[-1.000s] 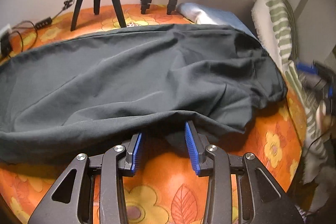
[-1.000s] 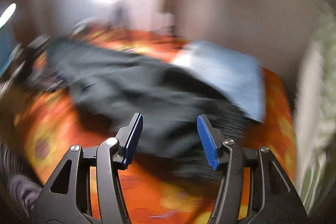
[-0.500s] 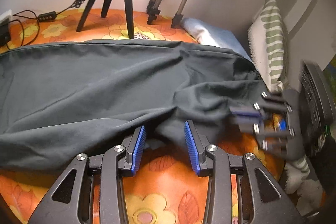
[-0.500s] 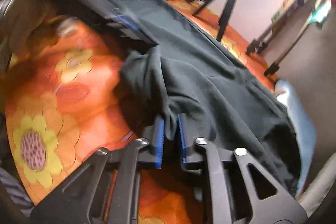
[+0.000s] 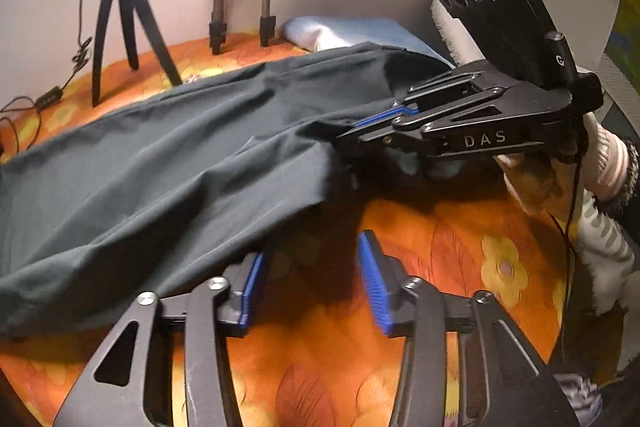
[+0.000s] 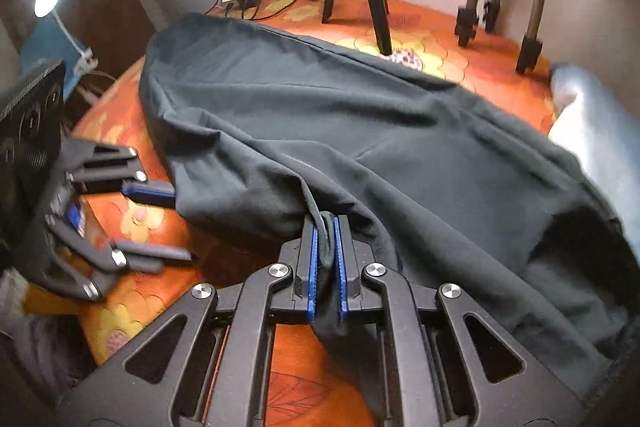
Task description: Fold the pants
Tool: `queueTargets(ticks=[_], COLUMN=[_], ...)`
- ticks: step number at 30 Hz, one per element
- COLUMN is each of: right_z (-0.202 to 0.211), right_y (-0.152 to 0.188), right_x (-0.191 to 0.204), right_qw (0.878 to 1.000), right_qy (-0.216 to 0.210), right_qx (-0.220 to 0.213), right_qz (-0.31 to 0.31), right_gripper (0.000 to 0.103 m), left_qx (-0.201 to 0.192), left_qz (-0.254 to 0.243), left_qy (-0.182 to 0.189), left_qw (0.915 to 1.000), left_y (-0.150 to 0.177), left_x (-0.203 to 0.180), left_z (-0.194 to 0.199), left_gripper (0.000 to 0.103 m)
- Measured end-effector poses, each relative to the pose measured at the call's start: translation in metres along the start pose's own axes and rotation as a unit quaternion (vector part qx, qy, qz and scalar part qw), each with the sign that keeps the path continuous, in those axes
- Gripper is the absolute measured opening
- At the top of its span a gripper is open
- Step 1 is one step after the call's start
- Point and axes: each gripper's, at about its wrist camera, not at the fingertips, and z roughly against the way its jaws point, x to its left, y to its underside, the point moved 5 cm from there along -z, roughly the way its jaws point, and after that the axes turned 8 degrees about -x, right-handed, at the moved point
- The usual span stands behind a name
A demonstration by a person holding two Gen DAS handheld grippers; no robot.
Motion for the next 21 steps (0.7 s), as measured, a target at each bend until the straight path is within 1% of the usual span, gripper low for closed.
queueTargets(ticks=[4, 6, 7, 9, 10, 11, 12, 13, 15, 16, 17, 18, 19, 20, 21], right_z=[-0.001, 0.003, 0.005, 0.012, 0.016, 0.018, 0.023, 0.032, 0.052, 0.069, 0.088, 0.099, 0.119, 0.132, 0.147], right_y=[-0.004, -0.005, -0.005, -0.004, -0.002, -0.002, 0.0, 0.002, 0.006, 0.01, 0.017, 0.021, 0.032, 0.041, 0.053], right_x=[-0.011, -0.013, -0.012, -0.011, -0.012, -0.014, -0.017, -0.021, -0.027, -0.033, -0.041, -0.046, -0.057, -0.066, -0.077], right_qw=[0.999, 0.999, 0.998, 0.999, 0.999, 0.999, 0.998, 0.998, 0.996, 0.994, 0.991, 0.989, 0.984, 0.98, 0.975], right_qy=[-0.006, -0.015, -0.019, -0.013, -0.01, -0.009, -0.006, -0.003, 0.001, 0.009, 0.023, 0.031, 0.044, 0.056, 0.075], right_qx=[-0.006, -0.011, -0.012, -0.016, -0.017, -0.017, -0.019, -0.026, -0.047, -0.065, -0.085, -0.096, -0.114, -0.124, -0.135], right_qz=[-0.032, -0.047, -0.051, -0.044, -0.043, -0.045, -0.052, -0.062, -0.078, -0.087, -0.099, -0.108, -0.127, -0.142, -0.159], right_gripper=[0.009, 0.01, 0.01, 0.011, 0.012, 0.015, 0.02, 0.023, 0.035, 0.039, 0.05, 0.061, 0.065, 0.071, 0.073], left_qx=[0.002, 0.006, 0.006, -0.002, -0.008, -0.009, -0.007, -0.004, 0.006, 0.009, 0.014, 0.02, 0.026, 0.031, 0.037], left_qz=[-0.016, -0.013, -0.008, -0.006, -0.007, -0.01, -0.017, -0.021, -0.027, -0.029, -0.028, -0.017, -0.007, -0.002, 0.006], left_qy=[-0.026, -0.035, -0.031, -0.022, -0.014, -0.009, -0.007, -0.005, 0.01, 0.017, 0.023, 0.036, 0.053, 0.06, 0.069], left_qw=[0.9995, 0.9993, 0.9995, 0.9997, 0.9999, 0.9999, 0.9998, 0.9998, 0.9996, 0.9994, 0.9993, 0.999, 0.9982, 0.9977, 0.9969], left_y=[-0.007, -0.01, -0.011, -0.013, -0.014, -0.014, -0.014, -0.014, -0.011, -0.009, -0.007, -0.006, -0.004, -0.004, -0.002], left_x=[-0.002, -0.001, -0.002, -0.005, -0.008, -0.011, -0.014, -0.017, -0.022, -0.024, -0.025, -0.025, -0.025, -0.025, -0.025], left_z=[-0.021, -0.031, -0.034, -0.034, -0.034, -0.034, -0.035, -0.037, -0.034, -0.03, -0.026, -0.02, -0.013, -0.008, 0.0], left_gripper=[0.046, 0.045, 0.045, 0.044, 0.039, 0.024, 0.004, 0.003, 0.003, 0.002, 0.002, 0.002, 0.002, 0.002, 0.002])
